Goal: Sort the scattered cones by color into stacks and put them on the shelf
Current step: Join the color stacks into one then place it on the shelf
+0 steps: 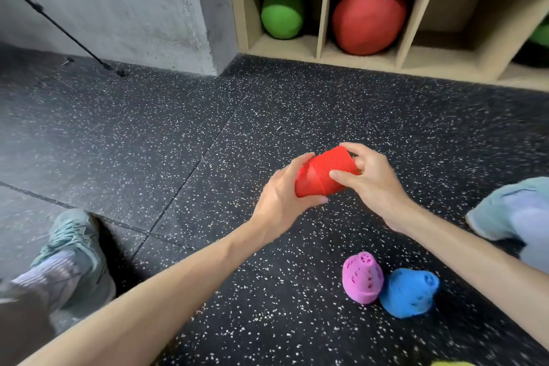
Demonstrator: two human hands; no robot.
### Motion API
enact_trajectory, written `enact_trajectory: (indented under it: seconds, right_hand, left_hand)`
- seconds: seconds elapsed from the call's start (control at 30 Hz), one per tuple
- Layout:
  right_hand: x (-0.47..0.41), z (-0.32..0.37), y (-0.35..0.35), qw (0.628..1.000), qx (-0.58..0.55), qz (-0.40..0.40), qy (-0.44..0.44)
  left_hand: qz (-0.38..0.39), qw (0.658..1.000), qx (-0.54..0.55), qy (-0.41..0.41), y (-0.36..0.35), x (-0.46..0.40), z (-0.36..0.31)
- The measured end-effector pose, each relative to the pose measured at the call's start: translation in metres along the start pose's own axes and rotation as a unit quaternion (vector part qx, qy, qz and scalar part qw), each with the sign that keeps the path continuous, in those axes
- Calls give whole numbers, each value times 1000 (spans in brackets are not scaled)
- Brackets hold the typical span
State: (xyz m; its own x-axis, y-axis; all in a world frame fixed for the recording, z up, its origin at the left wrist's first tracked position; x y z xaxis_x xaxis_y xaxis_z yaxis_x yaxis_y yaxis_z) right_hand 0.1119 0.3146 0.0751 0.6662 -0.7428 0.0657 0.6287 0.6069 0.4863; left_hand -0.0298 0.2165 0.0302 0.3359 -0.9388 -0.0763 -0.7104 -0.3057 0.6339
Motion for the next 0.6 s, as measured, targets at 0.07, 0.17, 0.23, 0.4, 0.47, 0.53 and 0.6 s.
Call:
enact_trajectory:
  seconds: [0.07, 0.17, 0.23, 0.4, 0.47, 0.53, 0.6]
  right_hand:
    - [26, 18, 10, 1000, 22, 7, 18]
    - [66, 44, 24, 996, 78, 5, 41]
    - [92, 54, 35, 994, 97, -12, 47]
    - [141, 51, 54, 996, 52, -55, 36]
    - [153, 45, 52, 997, 24, -66, 31]
    - [162, 36, 49, 997, -23, -75, 26]
    - [167, 28, 44, 994, -74, -77, 16]
  left_hand:
    - [-5, 1000, 6, -15, 10, 19, -22]
    - [-14, 998, 15, -51, 22, 48, -55]
    - [-16, 997, 21, -67, 30, 67, -75]
    - [-39, 992, 93, -73, 50, 110, -108]
    - [-58, 986, 144, -60, 55, 121, -115]
    - [-75, 977, 192, -57, 56, 127, -120]
    - [-86, 965, 242, -59, 53, 129, -123]
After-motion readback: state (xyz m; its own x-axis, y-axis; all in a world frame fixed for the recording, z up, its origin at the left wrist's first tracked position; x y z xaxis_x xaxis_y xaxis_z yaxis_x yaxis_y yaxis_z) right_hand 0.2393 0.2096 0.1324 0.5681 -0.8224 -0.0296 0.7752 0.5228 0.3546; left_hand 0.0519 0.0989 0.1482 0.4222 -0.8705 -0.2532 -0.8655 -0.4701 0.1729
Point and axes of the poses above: each hand's wrist, its own x-axis away from the middle knuckle, its own y-axis out of the back of the hand, z = x × y, the point moved 8 cm from there along -x, towards the middle knuckle, and after that the axes turned 6 degrees about z, right-handed, at the moved point
